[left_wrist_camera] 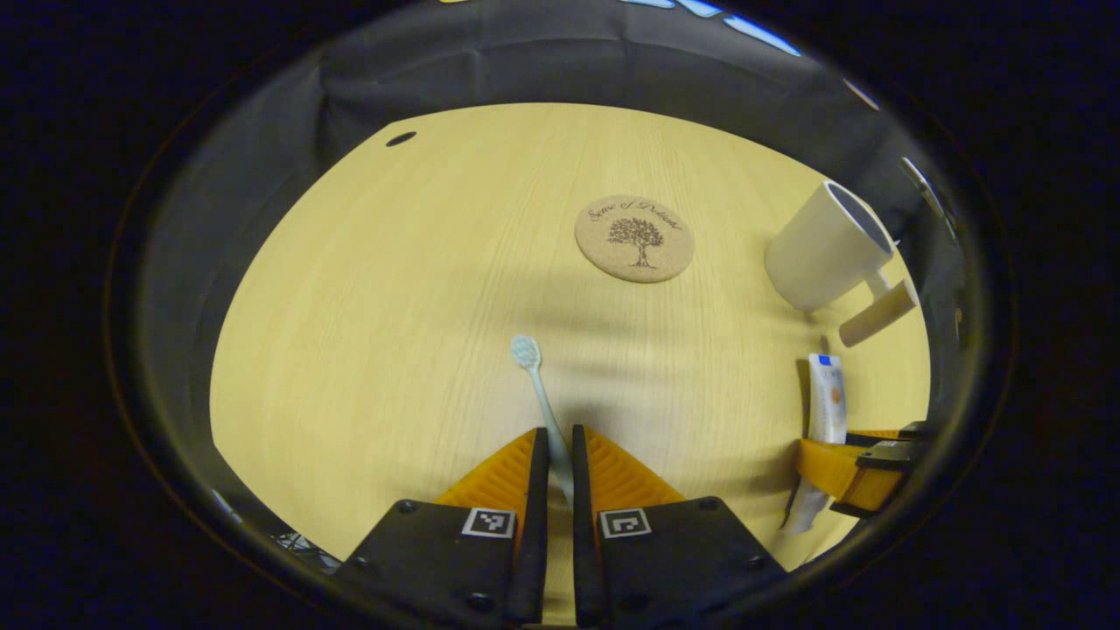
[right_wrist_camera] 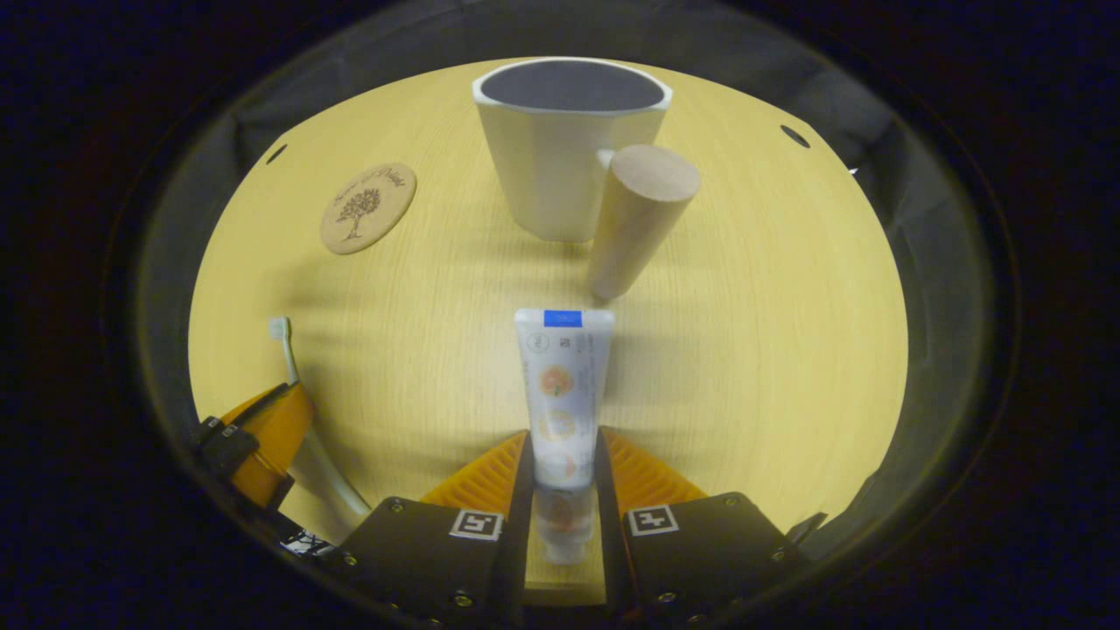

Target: Put the toothbrush and toothpaste on the desktop into the cup, then pick up the cup and place it on the coaster on the desktop.

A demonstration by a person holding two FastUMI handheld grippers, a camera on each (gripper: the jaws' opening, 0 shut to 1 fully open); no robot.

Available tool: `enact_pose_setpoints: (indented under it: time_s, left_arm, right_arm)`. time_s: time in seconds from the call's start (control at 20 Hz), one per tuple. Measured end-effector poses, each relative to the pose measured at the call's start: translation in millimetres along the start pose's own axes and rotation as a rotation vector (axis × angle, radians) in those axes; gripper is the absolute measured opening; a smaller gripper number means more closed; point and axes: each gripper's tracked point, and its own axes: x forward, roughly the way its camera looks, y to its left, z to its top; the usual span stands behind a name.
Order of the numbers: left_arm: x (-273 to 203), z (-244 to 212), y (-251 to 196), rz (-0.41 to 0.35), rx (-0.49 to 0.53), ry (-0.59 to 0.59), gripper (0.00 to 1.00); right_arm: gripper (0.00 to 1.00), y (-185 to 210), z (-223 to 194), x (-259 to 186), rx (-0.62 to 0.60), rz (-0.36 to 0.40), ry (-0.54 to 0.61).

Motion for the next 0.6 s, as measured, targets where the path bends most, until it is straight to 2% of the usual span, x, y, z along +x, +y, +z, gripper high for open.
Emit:
enact_pose_setpoints:
  time_s: [0.15, 0.2, 0.25, 0.45, 0.6]
  left_arm:
    - [0.0, 1.8, -0.3, -0.002, -0.021, -0.027, 0.22]
    - [1.9, 5.2, 0.7, -0.002, -0.029, -0.046, 0.21]
    - [0.5, 6.0, 0.7, -0.001, -0.039, -0.050, 0.09]
    - [0.9, 7.0, -2.0, 0.002, -0.031, -0.061, 0.09]
    - [1.1, 6.6, -5.0, -0.004, -0.032, -0.066, 0.09]
  right_arm:
    - [0.38, -0.5, -2.5, 1.1, -0.008, 0.008, -0.021]
    - [0.30, -1.4, -1.0, -0.8, -0.010, 0.010, -0.022]
    - [0.29, -1.9, -1.5, -2.4, -0.013, 0.011, -0.026]
    - [0.29, -1.7, -1.0, -2.7, -0.019, 0.029, -0.039]
    - [0.29, 0.8, -4.5, -5.0, -0.004, 0.072, -0.033]
